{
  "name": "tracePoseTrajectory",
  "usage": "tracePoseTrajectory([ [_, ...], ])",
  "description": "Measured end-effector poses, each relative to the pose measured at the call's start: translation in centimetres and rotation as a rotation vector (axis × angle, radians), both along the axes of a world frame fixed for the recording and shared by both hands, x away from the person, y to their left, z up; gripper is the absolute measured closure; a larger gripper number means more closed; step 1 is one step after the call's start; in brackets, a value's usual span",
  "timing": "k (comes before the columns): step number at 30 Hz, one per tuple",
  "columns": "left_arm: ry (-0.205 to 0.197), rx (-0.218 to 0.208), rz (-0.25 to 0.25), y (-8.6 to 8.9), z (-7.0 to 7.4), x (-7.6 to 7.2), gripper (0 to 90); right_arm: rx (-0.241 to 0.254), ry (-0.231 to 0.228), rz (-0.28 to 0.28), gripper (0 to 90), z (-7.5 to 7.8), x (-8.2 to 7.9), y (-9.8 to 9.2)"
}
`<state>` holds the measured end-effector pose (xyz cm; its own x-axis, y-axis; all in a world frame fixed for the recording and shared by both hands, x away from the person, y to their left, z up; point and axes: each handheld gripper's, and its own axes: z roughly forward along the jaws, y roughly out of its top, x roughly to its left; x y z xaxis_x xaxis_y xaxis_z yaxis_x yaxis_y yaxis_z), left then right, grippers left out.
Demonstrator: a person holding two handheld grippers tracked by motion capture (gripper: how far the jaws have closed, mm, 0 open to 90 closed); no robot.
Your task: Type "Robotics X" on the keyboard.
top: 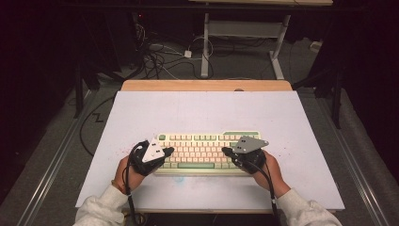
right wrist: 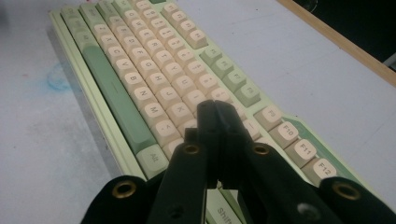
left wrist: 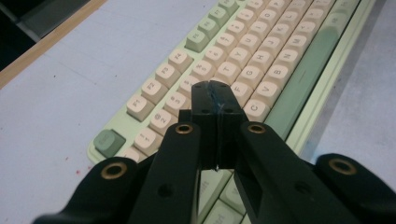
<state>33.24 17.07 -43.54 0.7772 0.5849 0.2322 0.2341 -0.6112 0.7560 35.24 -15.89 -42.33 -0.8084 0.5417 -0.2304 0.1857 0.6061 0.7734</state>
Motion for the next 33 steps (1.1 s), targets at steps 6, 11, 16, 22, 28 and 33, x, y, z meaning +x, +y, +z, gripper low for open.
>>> tracePoseTrajectory([
  [6, 0.013, -0.022, 0.039, 1.2, -0.5, -0.5, 87.6, -0.022, 0.014, 0.009, 90.0, -0.3, 0.9, 1.4],
  [11, 0.021, -0.015, 0.048, 1.8, -0.9, -1.2, 87.5, -0.045, 0.031, 0.013, 90.0, -0.9, 1.7, 2.9],
  [16, 0.03, -0.018, 0.049, 2.5, -1.0, -1.7, 87.5, -0.067, 0.034, 0.013, 90.0, -1.1, 2.5, 3.8],
  [22, 0.033, -0.008, 0.046, 3.0, -1.1, -2.1, 87.5, -0.087, 0.064, 0.019, 90.0, -1.7, 3.2, 4.6],
  [28, 0.038, -0.014, 0.047, 3.3, -1.2, -2.2, 87.6, -0.103, 0.066, 0.023, 90.0, -2.0, 3.7, 5.4],
  [33, 0.042, -0.006, 0.042, 3.3, -1.4, -2.1, 87.5, -0.103, 0.076, 0.02, 90.0, -2.2, 3.9, 5.5],
])
